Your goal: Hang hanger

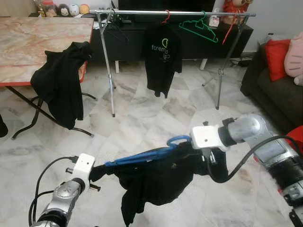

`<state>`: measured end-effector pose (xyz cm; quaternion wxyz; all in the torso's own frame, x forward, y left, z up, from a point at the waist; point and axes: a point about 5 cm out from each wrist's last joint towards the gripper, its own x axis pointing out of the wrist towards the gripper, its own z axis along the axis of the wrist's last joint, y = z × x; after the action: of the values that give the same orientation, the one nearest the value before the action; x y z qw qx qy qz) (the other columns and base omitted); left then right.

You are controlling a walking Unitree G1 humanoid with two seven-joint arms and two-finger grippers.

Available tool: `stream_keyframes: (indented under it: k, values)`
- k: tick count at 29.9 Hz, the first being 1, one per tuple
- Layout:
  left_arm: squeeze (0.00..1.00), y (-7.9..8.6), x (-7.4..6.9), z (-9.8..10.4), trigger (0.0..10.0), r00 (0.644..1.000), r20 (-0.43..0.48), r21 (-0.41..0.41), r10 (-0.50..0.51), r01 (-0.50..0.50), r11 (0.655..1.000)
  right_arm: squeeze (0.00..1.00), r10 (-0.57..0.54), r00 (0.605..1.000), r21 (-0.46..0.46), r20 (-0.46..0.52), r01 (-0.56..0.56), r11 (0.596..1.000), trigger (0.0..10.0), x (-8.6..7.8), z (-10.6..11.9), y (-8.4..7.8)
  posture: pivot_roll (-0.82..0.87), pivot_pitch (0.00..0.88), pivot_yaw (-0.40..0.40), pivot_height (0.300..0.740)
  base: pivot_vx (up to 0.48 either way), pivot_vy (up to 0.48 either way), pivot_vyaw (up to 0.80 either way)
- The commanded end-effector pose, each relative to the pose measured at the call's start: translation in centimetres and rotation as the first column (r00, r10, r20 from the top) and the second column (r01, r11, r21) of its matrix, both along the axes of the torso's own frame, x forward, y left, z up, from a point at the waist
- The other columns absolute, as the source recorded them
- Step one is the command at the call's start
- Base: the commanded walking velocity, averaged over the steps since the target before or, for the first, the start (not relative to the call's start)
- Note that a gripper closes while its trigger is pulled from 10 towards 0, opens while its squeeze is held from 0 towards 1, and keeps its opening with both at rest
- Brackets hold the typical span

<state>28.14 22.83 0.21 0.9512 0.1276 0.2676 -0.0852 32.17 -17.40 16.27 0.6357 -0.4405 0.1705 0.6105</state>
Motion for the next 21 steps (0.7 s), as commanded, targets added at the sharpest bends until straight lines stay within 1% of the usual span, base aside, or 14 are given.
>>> stream_keyframes:
  k: [1, 2, 3, 6, 10, 15, 18, 19, 21]
  values:
    - [0.00, 2.8, -1.4, -0.8, 10.0, 0.989, -0.068, 0.063, 0.134, -0.130, 0.990, 0.00, -0.064, 0.997, -0.100, 0.035, 0.067, 0.993, 0.0, 0.2, 1.0, -2.8, -0.06, 0.058, -0.077, 0.740, 0.000, 0.000, 0.00]
    - [0.00, 2.8, -1.4, -0.8, 10.0, 0.989, -0.068, 0.063, 0.134, -0.130, 0.990, 0.00, -0.064, 0.997, -0.100, 0.035, 0.067, 0.993, 0.0, 0.2, 1.0, -2.8, -0.06, 0.058, -0.077, 0.740, 0.000, 0.000, 0.00]
    - [0.00, 2.9, -1.3, -0.6, 10.0, 0.988, -0.064, 0.064, 0.140, -0.136, 0.989, 0.00, -0.069, 0.996, -0.134, 0.051, 0.076, 0.988, 0.0, 0.3, 0.8, -3.1, -0.06, 0.057, -0.078, 0.740, 0.000, 0.000, 0.00]
    - [0.00, 3.1, -1.1, -0.5, 10.0, 0.988, -0.061, 0.067, 0.142, -0.138, 0.988, 0.00, -0.079, 0.994, -0.170, 0.070, 0.089, 0.981, 0.0, 0.5, 0.5, -3.3, -0.06, 0.056, -0.078, 0.740, 0.000, 0.000, 0.00]
    - [0.00, 3.2, -0.9, -0.2, 10.0, 0.988, -0.054, 0.068, 0.145, -0.142, 0.988, 0.00, -0.086, 0.993, -0.189, 0.080, 0.100, 0.977, 0.0, 0.6, 0.2, -3.5, -0.05, 0.055, -0.079, 0.740, 0.000, 0.000, 0.00]
    - [0.00, 3.3, -0.3, 0.3, 10.0, 0.989, -0.041, 0.061, 0.140, -0.137, 0.989, 0.00, -0.120, 0.983, -0.230, 0.137, 0.149, 0.962, 0.0, 1.1, -0.2, -3.8, -0.06, 0.054, -0.079, 0.740, 0.000, 0.000, 0.00]
    - [0.00, 3.3, 0.0, 0.8, 10.0, 0.993, -0.036, 0.050, 0.114, -0.112, 0.992, 0.00, -0.138, 0.977, -0.251, 0.165, 0.177, 0.952, 0.0, 1.4, -0.5, -4.2, -0.05, 0.054, -0.082, 0.740, 0.000, 0.000, 0.00]
    - [0.00, 3.1, 0.3, 1.1, 10.0, 0.996, -0.034, 0.035, 0.077, -0.076, 0.997, 0.00, -0.149, 0.973, -0.238, 0.177, 0.190, 0.952, 0.0, 1.4, -0.6, -4.1, -0.05, 0.054, -0.082, 0.740, 0.000, 0.000, 0.00]
    - [0.00, 2.9, 0.6, 1.5, 10.0, 0.999, -0.035, 0.032, 0.029, -0.027, 0.999, 0.00, -0.169, 0.966, -0.212, 0.196, 0.210, 0.954, 0.0, 1.6, -0.7, -3.9, -0.05, 0.056, -0.081, 0.740, 0.000, 0.000, 0.00]
